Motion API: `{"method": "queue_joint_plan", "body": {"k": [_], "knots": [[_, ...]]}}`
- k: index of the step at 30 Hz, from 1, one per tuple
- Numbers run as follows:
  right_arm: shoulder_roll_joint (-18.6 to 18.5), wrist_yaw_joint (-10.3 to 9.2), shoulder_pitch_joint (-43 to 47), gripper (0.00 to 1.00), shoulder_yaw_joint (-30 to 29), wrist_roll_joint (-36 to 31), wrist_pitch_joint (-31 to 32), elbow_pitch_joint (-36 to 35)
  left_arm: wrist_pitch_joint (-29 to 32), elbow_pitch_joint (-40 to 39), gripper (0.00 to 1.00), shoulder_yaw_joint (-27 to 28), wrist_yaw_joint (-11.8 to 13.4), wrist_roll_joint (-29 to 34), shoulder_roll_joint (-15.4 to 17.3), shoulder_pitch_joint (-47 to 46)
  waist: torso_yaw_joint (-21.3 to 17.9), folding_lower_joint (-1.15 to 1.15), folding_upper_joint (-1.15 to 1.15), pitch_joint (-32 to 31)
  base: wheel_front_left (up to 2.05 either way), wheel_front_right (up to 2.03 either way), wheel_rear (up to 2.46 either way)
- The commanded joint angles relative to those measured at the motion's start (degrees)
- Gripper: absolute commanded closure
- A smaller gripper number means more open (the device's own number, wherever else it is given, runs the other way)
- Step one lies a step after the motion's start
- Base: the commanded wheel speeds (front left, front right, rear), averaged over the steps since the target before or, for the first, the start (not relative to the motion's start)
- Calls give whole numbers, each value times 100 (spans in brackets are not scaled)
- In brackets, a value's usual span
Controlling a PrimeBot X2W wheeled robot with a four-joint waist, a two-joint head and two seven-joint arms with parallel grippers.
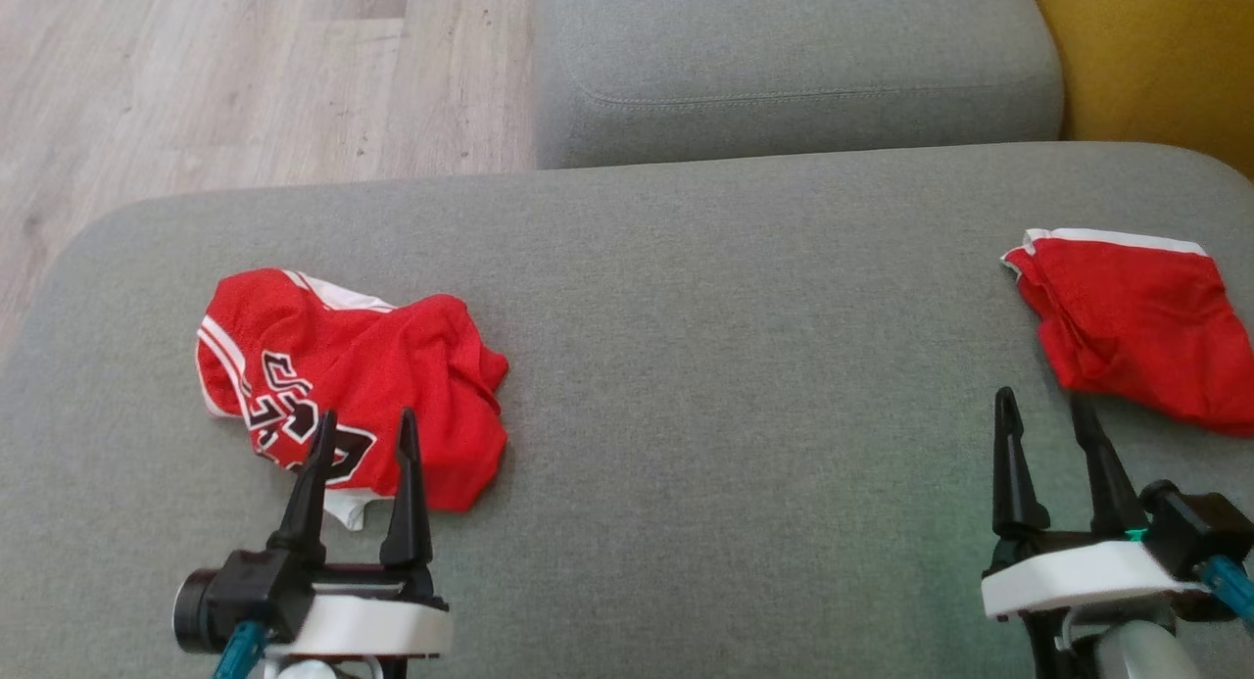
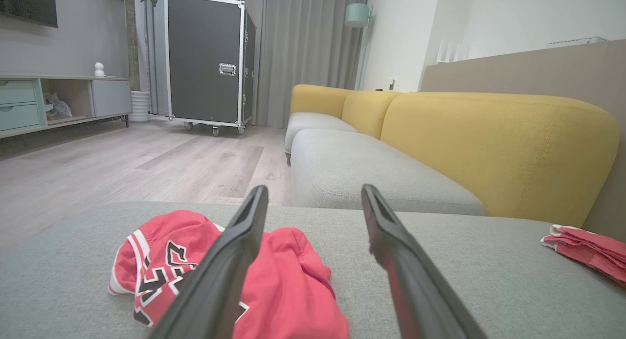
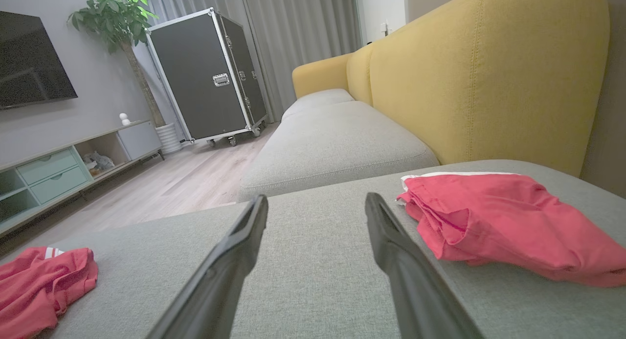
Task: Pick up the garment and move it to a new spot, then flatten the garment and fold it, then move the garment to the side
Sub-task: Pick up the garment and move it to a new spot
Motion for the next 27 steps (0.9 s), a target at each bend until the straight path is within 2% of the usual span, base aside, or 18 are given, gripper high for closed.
{"method": "queue_joint_plan", "body": {"k": [1, 7, 13, 22, 27], "knots": [[-30, -4, -130, 0, 128, 44, -77, -220, -29, -193, 0, 208, -18, -32, 4, -187, 11, 0, 0, 1, 0, 0, 0], [-29, -4, -82, 0, 245, 134, -77, -269, -29, -170, 0, 179, 3, 8, 4, -225, 260, 0, 0, -30, 0, 0, 0], [-29, -4, 18, 0, 473, 296, -77, -278, -29, -146, 0, 187, 12, 99, 4, -180, 756, 0, 0, -113, 0, 0, 0], [-29, -4, 107, 0, 886, 499, -77, -256, -29, -92, 0, 489, -56, 247, 4, -66, 1473, 0, 0, -211, 0, 0, 0], [-29, -4, 115, 0, 981, 534, -77, -235, -29, -64, 0, 678, -153, 320, 21, -56, 1629, 0, 0, -204, 0, 0, 0]]}}
